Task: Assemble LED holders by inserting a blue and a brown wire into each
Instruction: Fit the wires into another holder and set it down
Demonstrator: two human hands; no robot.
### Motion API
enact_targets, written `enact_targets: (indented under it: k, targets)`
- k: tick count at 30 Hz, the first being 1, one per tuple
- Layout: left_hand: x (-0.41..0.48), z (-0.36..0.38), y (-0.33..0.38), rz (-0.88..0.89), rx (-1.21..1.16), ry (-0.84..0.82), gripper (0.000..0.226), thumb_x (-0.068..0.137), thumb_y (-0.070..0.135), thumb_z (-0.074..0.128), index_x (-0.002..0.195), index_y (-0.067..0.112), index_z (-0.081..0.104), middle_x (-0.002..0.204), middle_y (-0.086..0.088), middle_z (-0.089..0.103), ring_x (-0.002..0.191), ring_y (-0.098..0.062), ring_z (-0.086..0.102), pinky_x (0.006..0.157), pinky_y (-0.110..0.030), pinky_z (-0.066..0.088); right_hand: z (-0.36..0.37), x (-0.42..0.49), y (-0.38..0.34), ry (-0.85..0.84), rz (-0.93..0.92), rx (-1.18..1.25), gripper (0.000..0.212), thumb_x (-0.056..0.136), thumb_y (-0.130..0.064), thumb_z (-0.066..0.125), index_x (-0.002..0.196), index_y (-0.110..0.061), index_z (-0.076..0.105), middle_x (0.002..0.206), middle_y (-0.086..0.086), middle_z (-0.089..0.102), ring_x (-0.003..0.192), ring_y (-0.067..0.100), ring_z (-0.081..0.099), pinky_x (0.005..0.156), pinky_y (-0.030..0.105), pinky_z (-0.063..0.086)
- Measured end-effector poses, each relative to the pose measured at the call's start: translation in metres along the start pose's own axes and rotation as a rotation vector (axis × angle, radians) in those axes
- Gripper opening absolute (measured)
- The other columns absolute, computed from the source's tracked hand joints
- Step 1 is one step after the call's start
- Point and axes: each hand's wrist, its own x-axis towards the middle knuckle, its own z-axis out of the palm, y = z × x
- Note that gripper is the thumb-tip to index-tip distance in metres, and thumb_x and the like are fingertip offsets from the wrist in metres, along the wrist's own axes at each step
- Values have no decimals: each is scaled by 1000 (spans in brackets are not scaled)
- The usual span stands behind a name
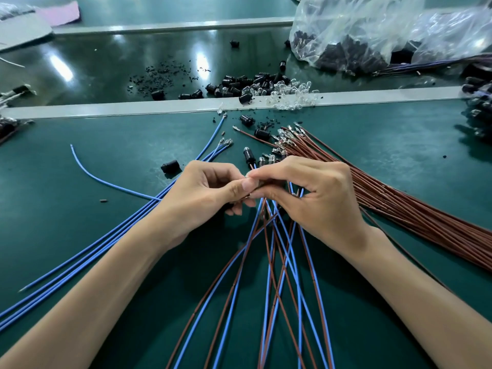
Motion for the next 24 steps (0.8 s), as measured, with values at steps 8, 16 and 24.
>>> enact_targets:
  k: [8, 16, 24]
  targets:
    - [1, -3, 1, -33, 12, -28, 18, 72, 34, 64, 61, 21, 71, 63, -1, 67, 53, -8, 55, 52, -15, 44, 1, 1, 3, -22, 1, -12, 23, 75, -6, 80, 96, 0, 73, 84, 9, 73, 74, 21, 68, 72, 31, 54]
    - [3, -4, 0, -49, -16, -32, 17, 74, 25, 61, 75, 9, 64, 62, 3, 65, 57, -7, 60, 55, -14, 48, 3, 2, 4, -17, -55, -32, 21, 76, -3, 79, 96, 0, 73, 88, 7, 73, 78, 21, 68, 74, 31, 54]
    - [3, -11, -2, -69, -27, -56, 18, 76, 25, 61, 73, 8, 65, 66, -2, 68, 60, -10, 63, 56, -16, 48, 4, 1, 3, -35, -55, -77, 21, 78, -4, 77, 97, 0, 72, 91, 9, 72, 82, 19, 68, 79, 27, 53]
